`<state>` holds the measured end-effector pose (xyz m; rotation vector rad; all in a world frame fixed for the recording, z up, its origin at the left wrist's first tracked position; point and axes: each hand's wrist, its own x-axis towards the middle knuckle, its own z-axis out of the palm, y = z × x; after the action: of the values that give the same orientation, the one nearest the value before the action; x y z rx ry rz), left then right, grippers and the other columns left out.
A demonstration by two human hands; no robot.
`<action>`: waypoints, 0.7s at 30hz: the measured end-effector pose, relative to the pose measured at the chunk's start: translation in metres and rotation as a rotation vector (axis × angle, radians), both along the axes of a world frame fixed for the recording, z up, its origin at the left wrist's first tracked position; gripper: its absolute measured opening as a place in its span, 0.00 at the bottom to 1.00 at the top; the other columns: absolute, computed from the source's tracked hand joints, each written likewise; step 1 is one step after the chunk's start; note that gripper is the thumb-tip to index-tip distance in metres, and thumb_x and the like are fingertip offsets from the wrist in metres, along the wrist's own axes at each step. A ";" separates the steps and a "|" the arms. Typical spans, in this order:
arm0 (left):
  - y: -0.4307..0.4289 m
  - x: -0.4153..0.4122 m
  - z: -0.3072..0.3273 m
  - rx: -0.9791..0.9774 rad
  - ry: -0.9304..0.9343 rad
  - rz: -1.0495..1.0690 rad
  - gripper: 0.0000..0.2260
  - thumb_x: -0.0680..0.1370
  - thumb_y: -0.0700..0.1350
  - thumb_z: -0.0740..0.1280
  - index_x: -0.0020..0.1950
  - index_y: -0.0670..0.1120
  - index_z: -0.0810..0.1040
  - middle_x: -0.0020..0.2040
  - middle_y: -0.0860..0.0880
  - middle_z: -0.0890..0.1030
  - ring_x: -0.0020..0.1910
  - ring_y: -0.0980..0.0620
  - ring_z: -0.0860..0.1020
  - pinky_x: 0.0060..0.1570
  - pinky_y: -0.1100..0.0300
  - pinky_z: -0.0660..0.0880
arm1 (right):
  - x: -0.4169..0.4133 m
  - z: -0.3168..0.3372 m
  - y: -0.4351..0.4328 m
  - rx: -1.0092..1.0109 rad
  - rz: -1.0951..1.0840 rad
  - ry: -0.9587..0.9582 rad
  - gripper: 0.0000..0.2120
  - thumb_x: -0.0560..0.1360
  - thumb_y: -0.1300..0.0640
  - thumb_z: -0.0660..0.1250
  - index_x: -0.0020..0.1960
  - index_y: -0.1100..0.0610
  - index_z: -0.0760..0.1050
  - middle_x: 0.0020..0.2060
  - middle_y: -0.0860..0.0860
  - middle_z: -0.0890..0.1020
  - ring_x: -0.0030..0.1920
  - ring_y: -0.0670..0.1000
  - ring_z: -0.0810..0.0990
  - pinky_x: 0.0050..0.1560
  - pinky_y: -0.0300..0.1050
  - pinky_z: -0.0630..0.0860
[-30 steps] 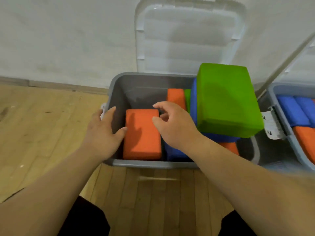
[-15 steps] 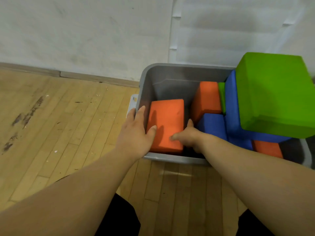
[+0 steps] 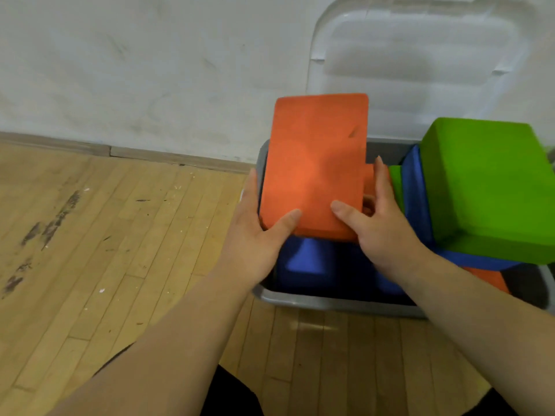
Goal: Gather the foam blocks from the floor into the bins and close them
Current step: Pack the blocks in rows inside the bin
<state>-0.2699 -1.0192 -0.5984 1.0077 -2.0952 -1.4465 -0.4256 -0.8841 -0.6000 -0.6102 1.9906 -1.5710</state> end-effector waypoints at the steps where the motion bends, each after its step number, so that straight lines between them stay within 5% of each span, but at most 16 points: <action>1: -0.003 -0.001 0.000 -0.004 0.014 -0.002 0.35 0.77 0.57 0.73 0.74 0.74 0.52 0.61 0.72 0.71 0.57 0.76 0.73 0.52 0.77 0.70 | -0.001 -0.001 -0.003 -0.045 0.017 -0.060 0.50 0.76 0.52 0.76 0.83 0.38 0.43 0.68 0.46 0.77 0.62 0.43 0.81 0.68 0.51 0.76; 6: -0.017 0.009 0.002 -0.013 0.057 0.036 0.41 0.79 0.55 0.73 0.83 0.65 0.49 0.71 0.64 0.70 0.66 0.64 0.74 0.69 0.54 0.73 | -0.005 -0.004 -0.018 -0.015 0.140 -0.161 0.50 0.74 0.49 0.77 0.82 0.35 0.46 0.65 0.46 0.80 0.62 0.46 0.82 0.67 0.55 0.77; 11: -0.028 0.018 -0.001 -0.090 0.051 0.195 0.35 0.79 0.56 0.71 0.81 0.66 0.55 0.73 0.59 0.70 0.68 0.56 0.74 0.69 0.45 0.74 | -0.001 -0.016 -0.024 0.127 0.180 -0.342 0.39 0.79 0.49 0.70 0.81 0.37 0.52 0.67 0.46 0.74 0.63 0.54 0.79 0.63 0.56 0.77; 15: -0.030 0.022 -0.003 -0.169 0.035 0.329 0.36 0.80 0.58 0.69 0.82 0.67 0.52 0.73 0.55 0.67 0.65 0.56 0.72 0.67 0.54 0.72 | -0.008 -0.070 -0.032 0.440 0.051 -0.268 0.37 0.74 0.45 0.71 0.80 0.46 0.60 0.65 0.53 0.78 0.62 0.60 0.79 0.64 0.59 0.77; 18: -0.034 0.022 -0.008 -0.146 0.034 0.412 0.36 0.81 0.58 0.68 0.82 0.65 0.51 0.74 0.56 0.66 0.64 0.58 0.71 0.66 0.57 0.70 | -0.009 -0.116 -0.033 0.759 0.122 -0.219 0.47 0.73 0.48 0.75 0.83 0.56 0.51 0.72 0.59 0.73 0.67 0.61 0.75 0.67 0.53 0.73; 21: -0.035 0.022 -0.015 -0.117 0.038 0.443 0.36 0.81 0.57 0.69 0.83 0.63 0.51 0.74 0.57 0.66 0.61 0.64 0.70 0.58 0.74 0.68 | -0.011 -0.144 -0.035 0.887 0.217 -0.230 0.59 0.70 0.49 0.79 0.82 0.64 0.41 0.80 0.60 0.60 0.78 0.60 0.63 0.75 0.53 0.66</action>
<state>-0.2481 -1.0540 -0.6130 1.2836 -1.7594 -1.0996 -0.4368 -0.9194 -0.7435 -0.2475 2.0839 -0.4908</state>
